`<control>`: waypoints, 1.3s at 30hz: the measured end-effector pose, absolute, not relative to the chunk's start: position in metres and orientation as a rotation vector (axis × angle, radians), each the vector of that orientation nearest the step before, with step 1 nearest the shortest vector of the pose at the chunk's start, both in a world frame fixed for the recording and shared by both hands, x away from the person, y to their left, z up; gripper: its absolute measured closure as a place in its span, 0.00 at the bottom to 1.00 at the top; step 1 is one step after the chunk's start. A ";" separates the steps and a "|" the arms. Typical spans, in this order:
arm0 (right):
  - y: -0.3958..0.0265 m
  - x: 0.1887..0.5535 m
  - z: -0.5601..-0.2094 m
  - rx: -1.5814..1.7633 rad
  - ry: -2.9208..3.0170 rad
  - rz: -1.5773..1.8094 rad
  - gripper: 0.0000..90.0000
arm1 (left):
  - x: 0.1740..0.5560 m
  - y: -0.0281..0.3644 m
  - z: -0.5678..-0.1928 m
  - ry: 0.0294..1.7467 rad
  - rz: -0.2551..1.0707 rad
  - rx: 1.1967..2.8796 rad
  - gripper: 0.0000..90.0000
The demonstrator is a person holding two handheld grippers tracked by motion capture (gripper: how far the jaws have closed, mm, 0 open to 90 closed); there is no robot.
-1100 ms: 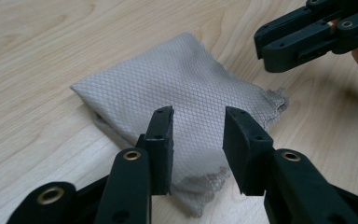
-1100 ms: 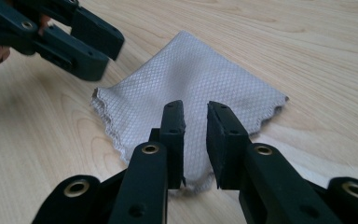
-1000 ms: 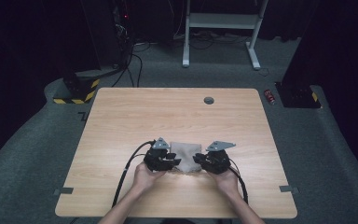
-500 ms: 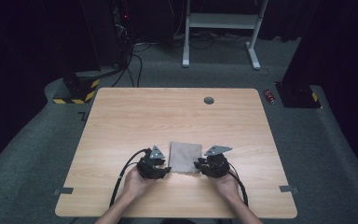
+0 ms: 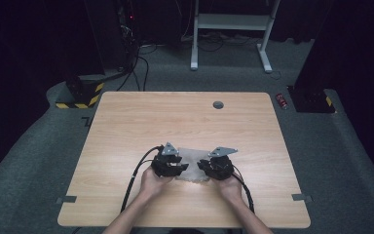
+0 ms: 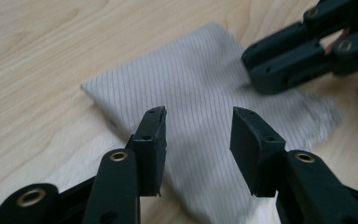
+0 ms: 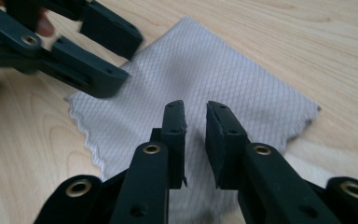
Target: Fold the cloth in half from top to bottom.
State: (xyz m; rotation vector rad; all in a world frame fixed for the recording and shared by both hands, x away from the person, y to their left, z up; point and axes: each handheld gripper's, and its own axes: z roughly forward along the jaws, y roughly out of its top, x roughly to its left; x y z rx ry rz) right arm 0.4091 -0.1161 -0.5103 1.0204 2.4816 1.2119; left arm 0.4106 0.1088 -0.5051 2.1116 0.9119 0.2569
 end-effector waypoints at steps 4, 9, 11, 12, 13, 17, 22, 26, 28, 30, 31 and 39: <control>-0.112 0.419 -0.516 1.043 2.491 1.179 0.88 | 0.417 0.111 -0.516 0.950 0.270 2.152 0.62; -0.122 0.420 -0.518 1.067 2.484 1.123 0.88 | 0.418 0.123 -0.511 0.963 0.327 2.183 0.62; -0.127 0.421 -0.514 1.080 2.470 1.125 0.88 | 0.420 0.128 -0.508 0.975 0.306 2.131 0.62; -0.128 0.423 -0.511 1.089 2.458 1.137 0.88 | 0.422 0.128 -0.506 0.975 0.305 2.107 0.62; -0.128 0.425 -0.508 1.098 2.447 1.154 0.88 | 0.425 0.126 -0.503 0.973 0.292 2.103 0.62; -0.116 0.439 -0.502 1.119 2.423 1.203 0.88 | 0.440 0.109 -0.497 0.949 0.287 2.063 0.61; -0.099 0.454 -0.510 1.145 2.440 1.178 0.89 | 0.455 0.094 -0.507 0.996 0.295 2.085 0.61; -0.111 0.461 -0.519 1.205 2.425 1.132 0.89 | 0.461 0.103 -0.516 1.062 0.288 2.082 0.63; -0.121 0.462 -0.518 1.234 2.396 1.112 0.88 | 0.462 0.107 -0.514 1.083 0.341 2.102 0.63; -0.131 0.462 -0.516 1.254 2.373 1.103 0.85 | 0.463 0.111 -0.513 1.114 0.366 2.110 0.60; -0.135 0.462 -0.514 1.271 2.356 1.102 0.84 | 0.463 0.114 -0.513 1.128 0.362 2.096 0.59; -0.140 0.467 -0.520 1.297 2.354 1.111 0.73 | 0.469 0.119 -0.517 1.175 0.354 2.057 0.55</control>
